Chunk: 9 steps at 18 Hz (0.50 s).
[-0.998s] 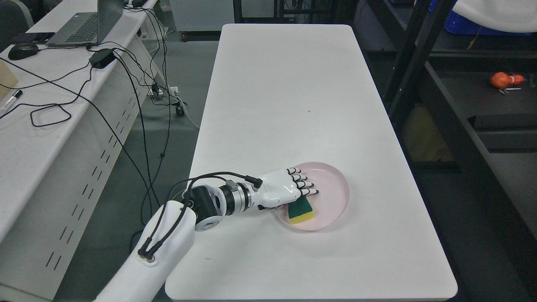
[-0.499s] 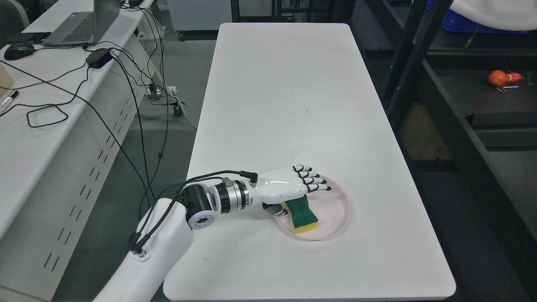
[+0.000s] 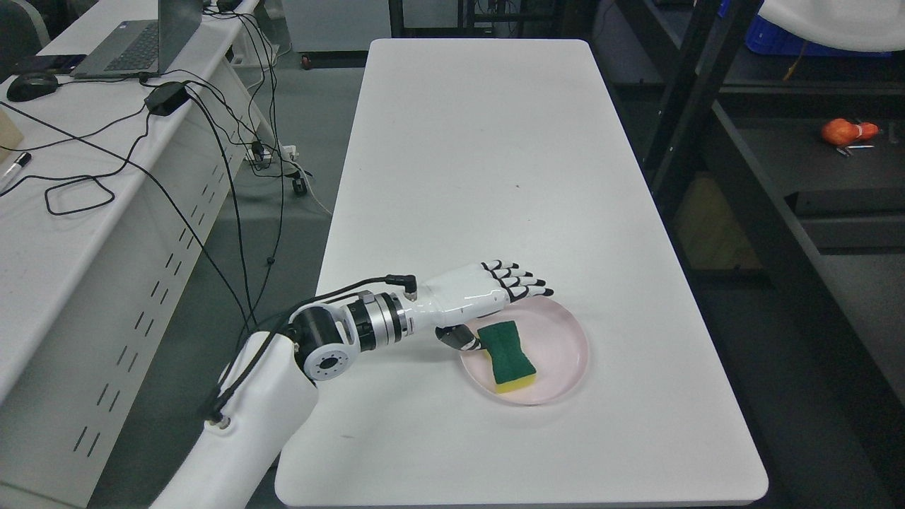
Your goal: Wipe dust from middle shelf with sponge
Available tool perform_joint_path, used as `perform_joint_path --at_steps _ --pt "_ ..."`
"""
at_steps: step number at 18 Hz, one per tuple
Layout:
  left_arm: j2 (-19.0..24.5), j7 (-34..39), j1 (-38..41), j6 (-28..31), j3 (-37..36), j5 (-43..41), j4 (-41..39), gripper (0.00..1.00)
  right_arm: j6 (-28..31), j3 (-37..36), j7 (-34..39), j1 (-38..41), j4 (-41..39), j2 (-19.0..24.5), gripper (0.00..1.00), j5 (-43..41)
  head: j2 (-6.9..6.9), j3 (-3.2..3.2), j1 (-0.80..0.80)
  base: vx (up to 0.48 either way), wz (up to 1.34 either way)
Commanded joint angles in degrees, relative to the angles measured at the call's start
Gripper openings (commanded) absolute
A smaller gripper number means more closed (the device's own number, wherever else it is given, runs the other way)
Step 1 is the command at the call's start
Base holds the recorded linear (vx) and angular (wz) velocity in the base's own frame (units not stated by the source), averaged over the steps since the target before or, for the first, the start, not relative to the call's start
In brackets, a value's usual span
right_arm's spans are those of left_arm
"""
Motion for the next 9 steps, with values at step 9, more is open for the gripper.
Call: perform_joint_path --at_steps 9 --pt "-0.69 -13.26 -7.21 2.53 -5.22 6.80 0.16 0.89 4.13 0.00 -0.02 0.00 -1.00 -1.00 1.00 0.00 0.00 0.00 0.00 0.000 0.00"
